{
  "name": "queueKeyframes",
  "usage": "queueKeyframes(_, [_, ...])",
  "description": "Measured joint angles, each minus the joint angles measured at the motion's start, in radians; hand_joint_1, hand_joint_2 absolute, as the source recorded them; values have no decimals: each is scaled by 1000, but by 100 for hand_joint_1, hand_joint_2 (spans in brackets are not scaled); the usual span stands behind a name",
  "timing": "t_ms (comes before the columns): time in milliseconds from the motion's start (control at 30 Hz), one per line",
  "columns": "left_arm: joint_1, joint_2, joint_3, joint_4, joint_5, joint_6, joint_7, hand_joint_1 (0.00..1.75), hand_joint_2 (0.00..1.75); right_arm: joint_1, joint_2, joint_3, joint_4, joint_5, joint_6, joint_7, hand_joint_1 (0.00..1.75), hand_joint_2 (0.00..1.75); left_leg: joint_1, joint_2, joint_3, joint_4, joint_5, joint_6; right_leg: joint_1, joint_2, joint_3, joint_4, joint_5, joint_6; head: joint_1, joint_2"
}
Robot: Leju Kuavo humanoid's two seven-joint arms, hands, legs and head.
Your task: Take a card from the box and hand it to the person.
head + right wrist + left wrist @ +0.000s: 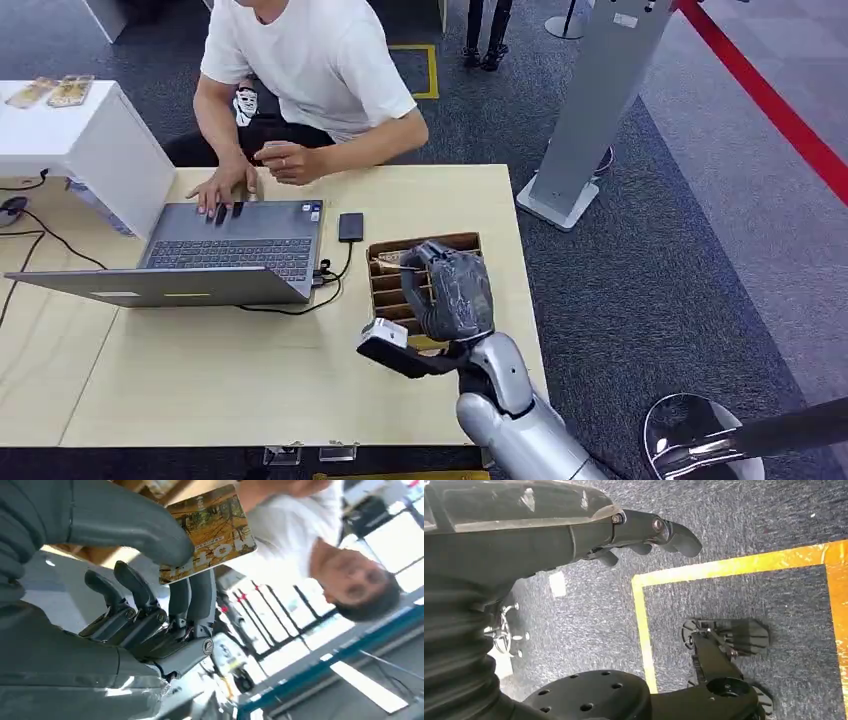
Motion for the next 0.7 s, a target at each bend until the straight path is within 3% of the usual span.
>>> queueKeyframes(533, [2,0,0,0,0,1,-2,0,175,40,8,-58,-97,1,0,-30,159,175,0,0,0,0,0,0,0,0,0,0,0,0,1,0])
queueKeyframes(700, [2,0,0,0,2,2,-6,0,175,55,21,-82,-117,0,0,-90,159,175,0,0,0,0,0,0,0,0,0,0,0,0,0,0])
